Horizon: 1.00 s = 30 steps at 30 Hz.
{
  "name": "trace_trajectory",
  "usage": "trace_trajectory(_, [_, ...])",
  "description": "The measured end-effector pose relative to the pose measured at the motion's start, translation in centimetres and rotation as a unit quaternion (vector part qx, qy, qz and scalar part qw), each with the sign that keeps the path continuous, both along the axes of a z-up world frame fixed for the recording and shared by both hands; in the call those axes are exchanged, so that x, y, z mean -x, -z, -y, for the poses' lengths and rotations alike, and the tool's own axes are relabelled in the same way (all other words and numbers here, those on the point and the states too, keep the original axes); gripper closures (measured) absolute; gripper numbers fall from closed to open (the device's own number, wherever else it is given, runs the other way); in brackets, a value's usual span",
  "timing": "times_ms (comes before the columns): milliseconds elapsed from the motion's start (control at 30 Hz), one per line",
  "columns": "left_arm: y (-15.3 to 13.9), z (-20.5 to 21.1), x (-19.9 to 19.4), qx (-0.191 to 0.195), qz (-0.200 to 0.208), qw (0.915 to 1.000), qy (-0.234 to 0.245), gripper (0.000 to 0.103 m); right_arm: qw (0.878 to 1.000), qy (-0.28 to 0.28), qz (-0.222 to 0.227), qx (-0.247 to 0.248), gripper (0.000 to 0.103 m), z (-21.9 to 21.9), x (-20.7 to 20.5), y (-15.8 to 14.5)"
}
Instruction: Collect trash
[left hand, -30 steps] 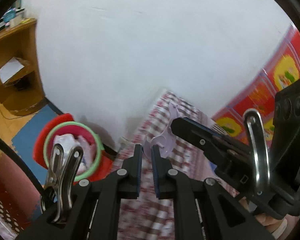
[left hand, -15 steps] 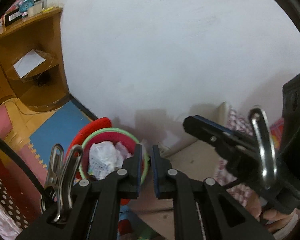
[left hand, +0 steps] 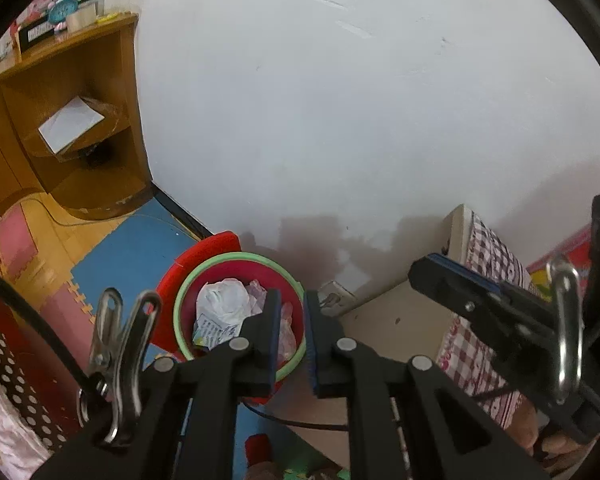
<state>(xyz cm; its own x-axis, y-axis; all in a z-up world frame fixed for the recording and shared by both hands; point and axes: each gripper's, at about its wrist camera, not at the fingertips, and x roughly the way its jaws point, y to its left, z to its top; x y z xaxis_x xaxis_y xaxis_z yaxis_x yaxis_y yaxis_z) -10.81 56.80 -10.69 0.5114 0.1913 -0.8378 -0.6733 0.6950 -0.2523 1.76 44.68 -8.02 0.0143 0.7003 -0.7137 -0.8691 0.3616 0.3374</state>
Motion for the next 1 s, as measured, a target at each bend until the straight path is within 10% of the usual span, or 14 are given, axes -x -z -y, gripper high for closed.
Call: trace_trajectory(1000, [-5.1,8.4,4.3,-0.027,-0.053,0.998,-0.024,0.077,0.998,0.015,0.059,0.032,0.073,10.8,6.3,-4.9])
